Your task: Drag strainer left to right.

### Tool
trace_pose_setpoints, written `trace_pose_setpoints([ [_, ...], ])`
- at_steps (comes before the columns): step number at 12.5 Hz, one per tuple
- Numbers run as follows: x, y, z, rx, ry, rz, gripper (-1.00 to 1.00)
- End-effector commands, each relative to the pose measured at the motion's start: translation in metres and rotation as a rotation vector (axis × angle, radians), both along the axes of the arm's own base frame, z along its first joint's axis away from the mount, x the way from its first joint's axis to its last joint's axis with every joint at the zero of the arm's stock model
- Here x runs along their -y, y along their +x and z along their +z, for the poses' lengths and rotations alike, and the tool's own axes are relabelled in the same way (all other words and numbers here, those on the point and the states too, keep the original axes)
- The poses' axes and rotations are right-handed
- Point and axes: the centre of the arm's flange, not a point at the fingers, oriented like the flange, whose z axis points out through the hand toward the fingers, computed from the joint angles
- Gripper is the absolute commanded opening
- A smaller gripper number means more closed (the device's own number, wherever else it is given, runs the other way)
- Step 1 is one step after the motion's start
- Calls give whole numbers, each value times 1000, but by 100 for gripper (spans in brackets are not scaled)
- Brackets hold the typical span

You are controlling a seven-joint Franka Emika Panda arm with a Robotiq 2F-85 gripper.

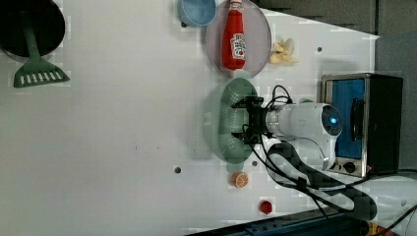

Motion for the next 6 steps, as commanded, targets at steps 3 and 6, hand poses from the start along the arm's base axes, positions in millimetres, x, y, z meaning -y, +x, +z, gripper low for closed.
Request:
trace_pose_setpoints([
  [3,72,-3,7,2,-41,17,100],
  [6,110,-4,7,-3,-68,34,100],
])
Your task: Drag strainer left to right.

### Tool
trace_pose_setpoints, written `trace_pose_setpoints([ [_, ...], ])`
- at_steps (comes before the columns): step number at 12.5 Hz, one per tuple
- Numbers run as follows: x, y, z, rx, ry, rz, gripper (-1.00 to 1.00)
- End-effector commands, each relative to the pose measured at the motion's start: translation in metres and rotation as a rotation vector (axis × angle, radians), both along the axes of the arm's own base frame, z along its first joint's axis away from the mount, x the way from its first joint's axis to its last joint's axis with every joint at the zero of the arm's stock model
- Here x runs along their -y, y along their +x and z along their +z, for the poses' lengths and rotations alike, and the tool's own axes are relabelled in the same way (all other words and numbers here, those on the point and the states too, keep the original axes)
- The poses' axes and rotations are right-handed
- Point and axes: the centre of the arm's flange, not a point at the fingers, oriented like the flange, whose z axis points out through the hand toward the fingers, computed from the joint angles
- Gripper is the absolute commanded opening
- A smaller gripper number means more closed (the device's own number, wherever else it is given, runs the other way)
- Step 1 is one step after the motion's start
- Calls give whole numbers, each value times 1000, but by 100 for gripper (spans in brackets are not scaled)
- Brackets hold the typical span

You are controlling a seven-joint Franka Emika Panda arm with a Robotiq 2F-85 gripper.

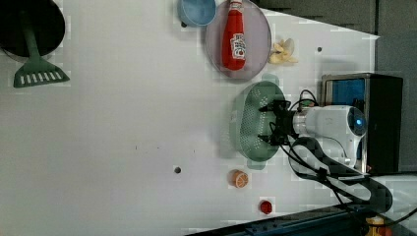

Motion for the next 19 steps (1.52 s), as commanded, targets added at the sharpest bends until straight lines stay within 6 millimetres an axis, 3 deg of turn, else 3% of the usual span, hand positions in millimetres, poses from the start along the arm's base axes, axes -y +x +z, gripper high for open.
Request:
trace_pose_setpoints([
  [1,26,2,7,9,-15,114,100],
  [7,88,-1,13,10,-59,111,100],
  [9,89,4,19,23,-61,123,100],
  [11,71,11,34,40,-42,237,100],
  [13,48,20,73,67,-14,390,100],
  [15,38,23,124,61,16,517,100],
  [17,34,22,184,16,60,607,100],
  [19,35,19,258,-5,97,716,100],
])
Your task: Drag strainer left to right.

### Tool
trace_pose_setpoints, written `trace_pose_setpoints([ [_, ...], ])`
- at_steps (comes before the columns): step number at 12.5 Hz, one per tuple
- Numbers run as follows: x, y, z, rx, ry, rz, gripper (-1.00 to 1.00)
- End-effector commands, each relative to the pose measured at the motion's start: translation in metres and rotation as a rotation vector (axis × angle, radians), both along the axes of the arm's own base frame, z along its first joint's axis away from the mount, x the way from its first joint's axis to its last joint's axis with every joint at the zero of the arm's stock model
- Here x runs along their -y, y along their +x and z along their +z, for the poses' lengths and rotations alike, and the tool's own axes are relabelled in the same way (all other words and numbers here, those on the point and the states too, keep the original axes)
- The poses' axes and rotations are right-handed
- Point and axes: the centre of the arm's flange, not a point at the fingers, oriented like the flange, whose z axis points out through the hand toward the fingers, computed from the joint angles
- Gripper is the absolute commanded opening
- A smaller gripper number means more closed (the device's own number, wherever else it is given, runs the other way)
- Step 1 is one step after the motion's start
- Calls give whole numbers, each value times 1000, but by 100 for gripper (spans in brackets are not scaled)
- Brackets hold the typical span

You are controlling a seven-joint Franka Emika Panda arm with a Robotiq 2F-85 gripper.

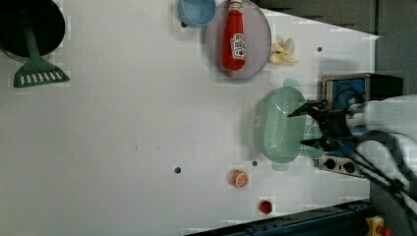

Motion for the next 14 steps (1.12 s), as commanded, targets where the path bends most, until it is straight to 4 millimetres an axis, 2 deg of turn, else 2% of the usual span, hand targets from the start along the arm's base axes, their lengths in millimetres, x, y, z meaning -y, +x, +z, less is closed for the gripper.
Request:
trace_pose_setpoints([
  [1,20,4,133,109,48,243,100],
  [2,22,0,172,130,55,283,100],
  [4,23,-17,233,131,64,290,100],
  [6,27,-36,278,106,56,298,100],
  [7,31,-41,292,112,38,300,100],
  [9,35,-43,301,124,-3,306,100],
  [14,33,-42,298,115,-4,311,100],
])
